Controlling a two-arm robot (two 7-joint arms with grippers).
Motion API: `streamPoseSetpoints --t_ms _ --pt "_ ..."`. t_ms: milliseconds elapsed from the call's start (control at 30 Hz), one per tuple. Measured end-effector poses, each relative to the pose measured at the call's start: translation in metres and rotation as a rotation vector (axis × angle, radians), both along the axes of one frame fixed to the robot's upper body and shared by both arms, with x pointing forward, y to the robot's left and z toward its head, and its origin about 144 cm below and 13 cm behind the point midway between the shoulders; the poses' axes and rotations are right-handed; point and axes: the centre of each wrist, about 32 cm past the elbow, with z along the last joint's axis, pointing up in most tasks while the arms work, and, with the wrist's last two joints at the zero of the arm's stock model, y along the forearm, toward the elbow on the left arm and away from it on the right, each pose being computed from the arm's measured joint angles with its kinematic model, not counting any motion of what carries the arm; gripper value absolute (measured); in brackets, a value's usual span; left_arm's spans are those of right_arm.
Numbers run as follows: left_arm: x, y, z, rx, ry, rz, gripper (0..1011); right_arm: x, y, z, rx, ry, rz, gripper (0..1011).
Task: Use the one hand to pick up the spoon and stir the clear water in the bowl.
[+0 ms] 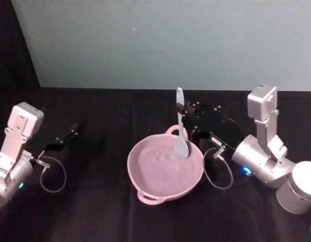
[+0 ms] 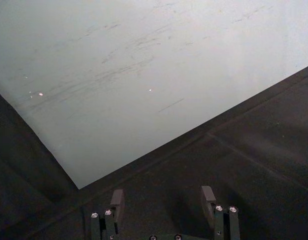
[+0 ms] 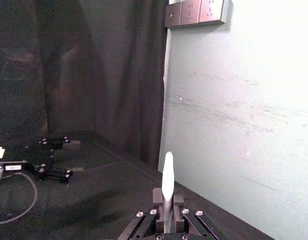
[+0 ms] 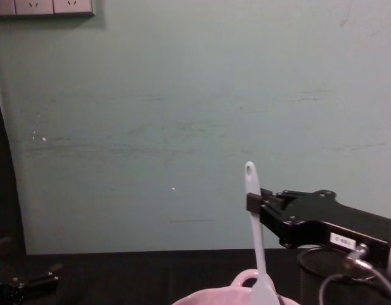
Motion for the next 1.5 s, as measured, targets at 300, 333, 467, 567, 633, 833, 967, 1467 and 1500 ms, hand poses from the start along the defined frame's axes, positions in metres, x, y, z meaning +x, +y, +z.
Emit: streamPoseSetpoints --t_ms 300,333,467,567,633,833,967,1467,1500 --pt "0.0 0.0 0.0 0.0 0.0 0.0 1005 -0.027 0.0 -0.001 0.024 0.017 0.029 114" --pt "0.0 0.0 0.0 0.0 0.0 0.0 1005 -0.031 0.004 -0.002 0.035 0.024 0.042 114" --pt "0.0 0.0 0.0 0.0 0.0 0.0 1005 -0.038 0.015 -0.006 0.056 0.039 0.083 114" --pt "0.0 0.0 0.0 0.0 0.0 0.0 1005 -0.039 0.027 -0.008 0.072 0.046 0.119 114" --pt "0.0 0.0 0.0 0.0 0.0 0.0 1005 -0.039 0.031 -0.008 0.076 0.048 0.133 114" --pt "0.0 0.0 0.0 0.0 0.0 0.0 1005 -0.028 0.05 -0.009 0.091 0.042 0.166 114" --pt "0.0 0.0 0.0 0.0 0.0 0.0 1005 -0.014 0.057 -0.01 0.091 0.032 0.16 114" --pt "0.0 0.0 0.0 0.0 0.0 0.0 1005 0.01 0.036 -0.016 0.089 0.024 0.009 114" --pt "0.0 0.0 0.0 0.0 0.0 0.0 1005 0.009 0.032 -0.015 0.087 0.02 -0.004 114"
